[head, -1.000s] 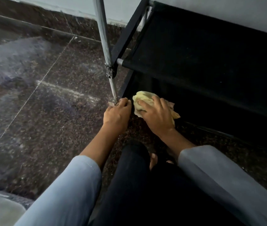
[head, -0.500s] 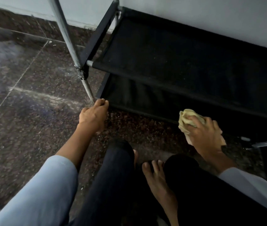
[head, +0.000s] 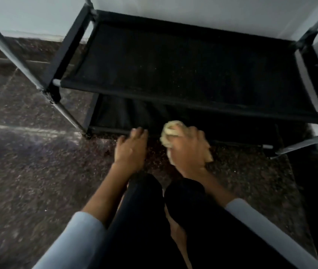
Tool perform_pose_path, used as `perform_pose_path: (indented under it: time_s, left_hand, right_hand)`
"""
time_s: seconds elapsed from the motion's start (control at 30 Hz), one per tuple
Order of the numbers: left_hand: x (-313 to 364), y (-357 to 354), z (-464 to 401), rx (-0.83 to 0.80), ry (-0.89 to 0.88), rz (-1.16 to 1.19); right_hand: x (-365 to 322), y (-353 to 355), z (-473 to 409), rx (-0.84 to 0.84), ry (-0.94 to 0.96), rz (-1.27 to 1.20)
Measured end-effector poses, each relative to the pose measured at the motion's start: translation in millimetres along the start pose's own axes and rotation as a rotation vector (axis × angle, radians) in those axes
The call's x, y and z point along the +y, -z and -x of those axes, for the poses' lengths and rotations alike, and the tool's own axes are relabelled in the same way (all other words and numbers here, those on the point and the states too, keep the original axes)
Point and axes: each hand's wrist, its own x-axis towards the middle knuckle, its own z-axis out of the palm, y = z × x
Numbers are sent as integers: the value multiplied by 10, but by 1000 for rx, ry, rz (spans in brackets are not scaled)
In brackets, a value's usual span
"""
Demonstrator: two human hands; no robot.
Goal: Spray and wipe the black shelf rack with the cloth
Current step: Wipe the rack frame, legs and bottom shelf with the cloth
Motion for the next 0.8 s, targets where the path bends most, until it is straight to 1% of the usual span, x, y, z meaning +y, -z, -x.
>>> perform_pose_path:
  time_s: [0.03,0.1,0.2,0.27,0.33,0.5,0.57,0.63,0.7,0.8]
  left_hand:
    - [91,-58,-22,-10,-32,2]
    - [138,-90,-47,-42,5,8]
    - [160,-63,-67,-99,49,-20]
    - [204,-30,-48,-131,67,-58]
    - [230,-14,-34,-153,70,-89]
    - [183,-38,-28,-148,53,-175]
    - [179,-47,-34,-153,43,-210]
    - [177,-57,-33,-162,34,-232]
    - [179,-64,-29,-160,38,-229]
    - [190,-66,-11,-164,27,-176]
  right_hand:
    - [-162,-16,-58,25,58,8]
    - [-257,-10,-176,88,117,31]
    - [38,-72,-117,115,111,45]
    - [251,-77,-26,129,55,33]
    - [455,-60,84,107,-13,61]
    - [1083,1,341,116,-102,95]
    - [1404,2,455,67,-151,156]
    - [1632,-23,524,12,-241,226]
    - [1672,-54,506,-31,-327,283]
    - [1543,-53,451,-76,-431,266]
